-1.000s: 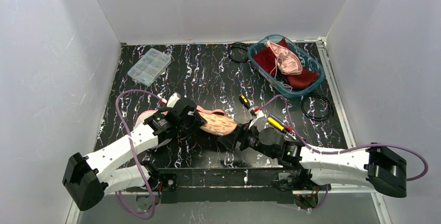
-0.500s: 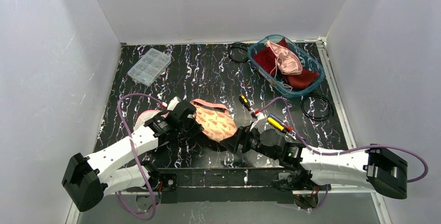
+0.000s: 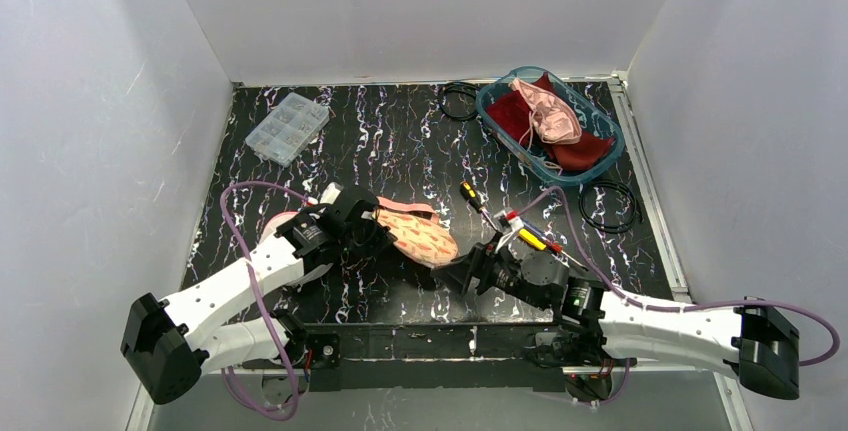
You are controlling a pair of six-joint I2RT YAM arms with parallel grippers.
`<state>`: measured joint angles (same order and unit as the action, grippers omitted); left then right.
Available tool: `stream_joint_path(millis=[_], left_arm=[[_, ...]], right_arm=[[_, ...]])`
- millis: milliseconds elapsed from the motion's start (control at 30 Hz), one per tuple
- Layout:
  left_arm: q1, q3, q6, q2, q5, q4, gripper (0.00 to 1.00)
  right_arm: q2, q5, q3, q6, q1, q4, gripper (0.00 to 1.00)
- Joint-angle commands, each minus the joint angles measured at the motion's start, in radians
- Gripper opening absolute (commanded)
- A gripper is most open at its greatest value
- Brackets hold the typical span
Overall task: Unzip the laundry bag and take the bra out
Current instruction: Unzip the laundry bag at the center of the board.
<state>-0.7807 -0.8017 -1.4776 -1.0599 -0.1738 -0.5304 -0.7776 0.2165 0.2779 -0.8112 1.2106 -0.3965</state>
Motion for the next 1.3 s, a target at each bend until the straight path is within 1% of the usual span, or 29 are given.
stream_joint_path(millis=[0,67,133,200,300,400,533,700,867,967,1067,1100,1167,1267], left_arm=[[0.006,-0.037,-0.031,-0.008,-0.017,-0.018,0.00],[0.005,-0.029,-0.037,-0.008,-0.007,-0.019,0.00],[0.006,-0.009,-0.046,0.006,0.004,0.000,0.00],[0.006,0.011,-0.046,0.026,0.008,0.016,0.00],[0.006,0.031,-0.024,0.056,0.000,0.035,0.00],[0.005,0.061,-0.012,0.079,-0.002,0.068,0.00],[0.006,0.112,-0.013,0.099,0.010,0.117,0.00],[0.006,0.155,0.001,0.105,0.029,0.167,0.00],[0.005,0.175,0.032,0.126,0.025,0.179,0.00],[0.006,0.185,0.057,0.137,0.025,0.177,0.00],[0.006,0.197,0.074,0.144,0.025,0.161,0.00],[0.006,0.202,0.089,0.147,0.025,0.161,0.00],[0.006,0.214,0.107,0.153,0.030,0.163,0.00],[0.006,0.247,0.120,0.164,0.050,0.194,0.12]], right_arm=[[0.050,0.140,-0.045,-0.078,-0.008,0.030,0.87],[0.055,0.187,-0.062,-0.139,-0.015,0.033,0.87],[0.046,0.197,-0.083,-0.198,-0.030,0.009,0.88],[0.028,0.175,-0.100,-0.271,-0.056,-0.021,0.88],[-0.007,0.082,-0.136,-0.395,-0.117,-0.122,0.89],[-0.043,0.061,-0.127,-0.483,-0.135,-0.124,0.90],[-0.094,0.068,-0.096,-0.557,-0.135,-0.095,0.90],[-0.237,0.034,-0.031,-0.616,-0.144,-0.073,0.88],[-0.366,0.015,-0.020,-0.674,-0.149,-0.174,0.83],[-0.429,0.010,-0.014,-0.685,-0.155,-0.241,0.75],[-0.467,0.006,-0.005,-0.688,-0.161,-0.286,0.59],[-0.474,0.007,-0.004,-0.688,-0.161,-0.298,0.51],[-0.479,0.015,-0.009,-0.682,-0.162,-0.325,0.42],[-0.482,0.029,-0.040,-0.690,-0.164,-0.407,0.31]])
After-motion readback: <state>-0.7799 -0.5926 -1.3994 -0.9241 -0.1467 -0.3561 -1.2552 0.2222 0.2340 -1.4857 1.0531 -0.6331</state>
